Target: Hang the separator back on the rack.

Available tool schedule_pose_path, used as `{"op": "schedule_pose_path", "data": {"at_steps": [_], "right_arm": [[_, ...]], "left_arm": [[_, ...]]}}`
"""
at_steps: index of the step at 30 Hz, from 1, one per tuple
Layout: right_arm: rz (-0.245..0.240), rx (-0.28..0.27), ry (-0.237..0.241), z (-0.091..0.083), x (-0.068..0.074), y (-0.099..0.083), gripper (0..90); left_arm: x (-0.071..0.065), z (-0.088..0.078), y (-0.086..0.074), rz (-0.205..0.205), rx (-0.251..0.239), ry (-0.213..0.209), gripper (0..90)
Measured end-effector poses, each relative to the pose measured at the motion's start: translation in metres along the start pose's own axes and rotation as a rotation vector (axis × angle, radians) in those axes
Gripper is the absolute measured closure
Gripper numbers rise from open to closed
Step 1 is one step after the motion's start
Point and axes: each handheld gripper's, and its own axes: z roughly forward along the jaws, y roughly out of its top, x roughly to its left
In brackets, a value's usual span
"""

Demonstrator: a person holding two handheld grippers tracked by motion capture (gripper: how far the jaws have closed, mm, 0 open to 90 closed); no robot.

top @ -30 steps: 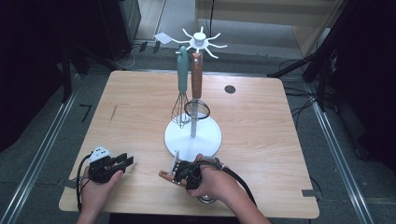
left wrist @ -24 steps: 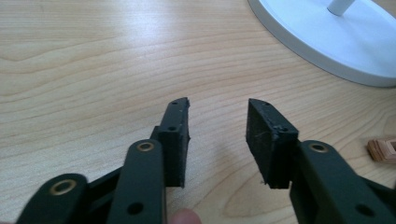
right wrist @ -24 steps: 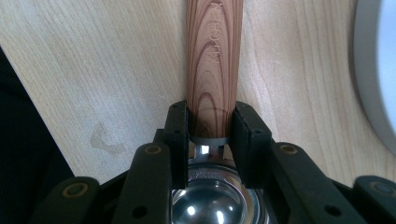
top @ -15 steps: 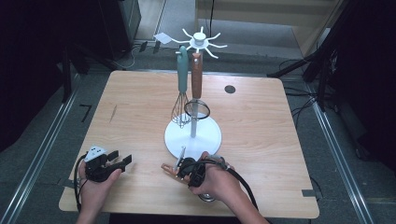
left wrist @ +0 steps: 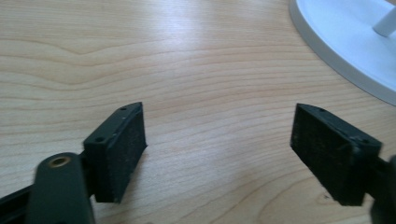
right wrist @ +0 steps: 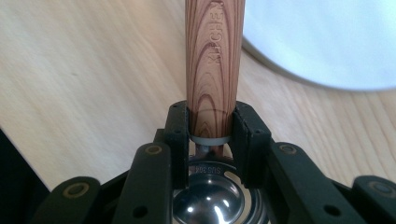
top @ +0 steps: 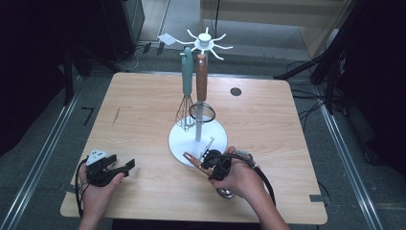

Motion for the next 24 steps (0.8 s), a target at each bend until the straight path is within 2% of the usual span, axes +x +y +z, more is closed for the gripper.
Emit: {"op": "schedule_pose_path", "data": {"at_steps": [5,13,20,24], "right_arm": [[0.075,-0.03,-0.011,-0.003,-0.018,-0.009,71.2],[0.16,-0.092,-0.033,-0.009,-0.046,-0.028,71.1],[0.243,-0.19,-0.052,-0.014,-0.066,-0.045,71.1],[0.267,-0.237,-0.063,-0.016,-0.07,-0.051,71.1]], "left_arm": [[0.001,0.0,0.0,-0.01,-0.002,0.008,13.5],[0.001,0.0,0.0,-0.011,0.001,0.011,11.1],[0.002,-0.001,0.0,-0.021,-0.006,0.017,10.6],[0.002,-0.001,0.0,-0.017,-0.008,0.016,10.1]]}}
